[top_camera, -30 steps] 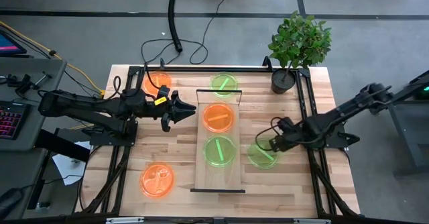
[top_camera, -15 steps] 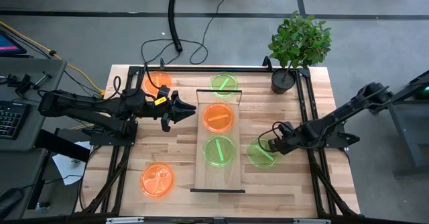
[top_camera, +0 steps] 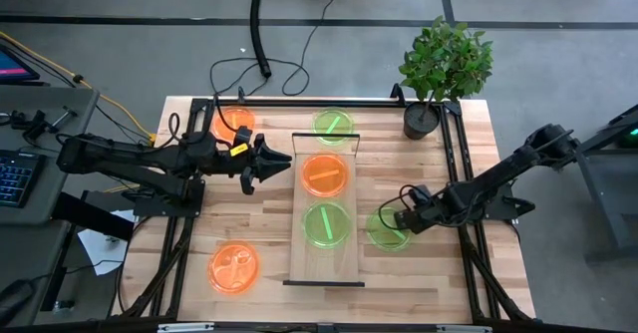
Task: Place and stack plates onto a shelf
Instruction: Stack the bottom green plate on top of the green plate on the shelf
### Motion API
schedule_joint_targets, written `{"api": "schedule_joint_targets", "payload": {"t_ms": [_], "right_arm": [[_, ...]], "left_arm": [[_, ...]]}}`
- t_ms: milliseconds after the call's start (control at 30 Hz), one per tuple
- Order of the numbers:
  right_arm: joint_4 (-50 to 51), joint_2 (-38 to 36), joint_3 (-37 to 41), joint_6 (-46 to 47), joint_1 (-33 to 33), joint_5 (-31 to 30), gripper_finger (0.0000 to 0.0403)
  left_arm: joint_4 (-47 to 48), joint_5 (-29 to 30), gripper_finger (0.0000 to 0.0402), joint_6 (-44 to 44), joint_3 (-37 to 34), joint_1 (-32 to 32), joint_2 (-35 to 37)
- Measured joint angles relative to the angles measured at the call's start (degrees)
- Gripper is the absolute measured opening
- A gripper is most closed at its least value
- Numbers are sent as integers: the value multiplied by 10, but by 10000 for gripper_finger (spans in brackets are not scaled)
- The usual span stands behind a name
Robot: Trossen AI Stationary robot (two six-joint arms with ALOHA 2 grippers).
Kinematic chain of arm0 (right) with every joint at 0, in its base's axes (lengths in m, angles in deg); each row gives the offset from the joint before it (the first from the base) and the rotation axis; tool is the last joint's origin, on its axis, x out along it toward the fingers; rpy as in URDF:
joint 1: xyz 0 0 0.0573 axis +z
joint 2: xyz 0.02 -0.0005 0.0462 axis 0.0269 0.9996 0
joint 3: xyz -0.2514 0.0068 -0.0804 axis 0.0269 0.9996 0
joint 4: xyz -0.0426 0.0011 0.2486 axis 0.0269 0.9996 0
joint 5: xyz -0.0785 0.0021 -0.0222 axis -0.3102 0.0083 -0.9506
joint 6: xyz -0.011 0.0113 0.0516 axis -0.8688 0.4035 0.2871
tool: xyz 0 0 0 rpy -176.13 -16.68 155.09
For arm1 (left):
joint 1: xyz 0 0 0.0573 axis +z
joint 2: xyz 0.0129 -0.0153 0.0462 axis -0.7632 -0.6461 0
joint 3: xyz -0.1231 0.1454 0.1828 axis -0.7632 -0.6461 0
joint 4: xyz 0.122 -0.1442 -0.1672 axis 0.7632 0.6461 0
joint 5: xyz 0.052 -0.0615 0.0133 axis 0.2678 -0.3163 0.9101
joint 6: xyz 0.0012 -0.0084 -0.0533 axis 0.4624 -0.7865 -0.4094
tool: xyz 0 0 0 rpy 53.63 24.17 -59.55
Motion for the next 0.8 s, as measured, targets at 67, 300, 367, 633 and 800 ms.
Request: {"api": "schedule_joint_targets", "payload": {"t_ms": [67,300,367,633,800], "right_arm": [[12,1,0,26,0,3,104],[31,-23,3,42,0,8,12],[49,-47,4,37,1,11,3],[137,-203,5,6,7,12,0],[123,-291,4,-31,7,13,0]], "left_arm": [[0,0,106,0,0,0,0],[0,0,106,8,0,0,0],[0,0,106,8,0,0,0],[0,0,106,8,0,0,0],[-9,0,106,8,0,0,0]]}}
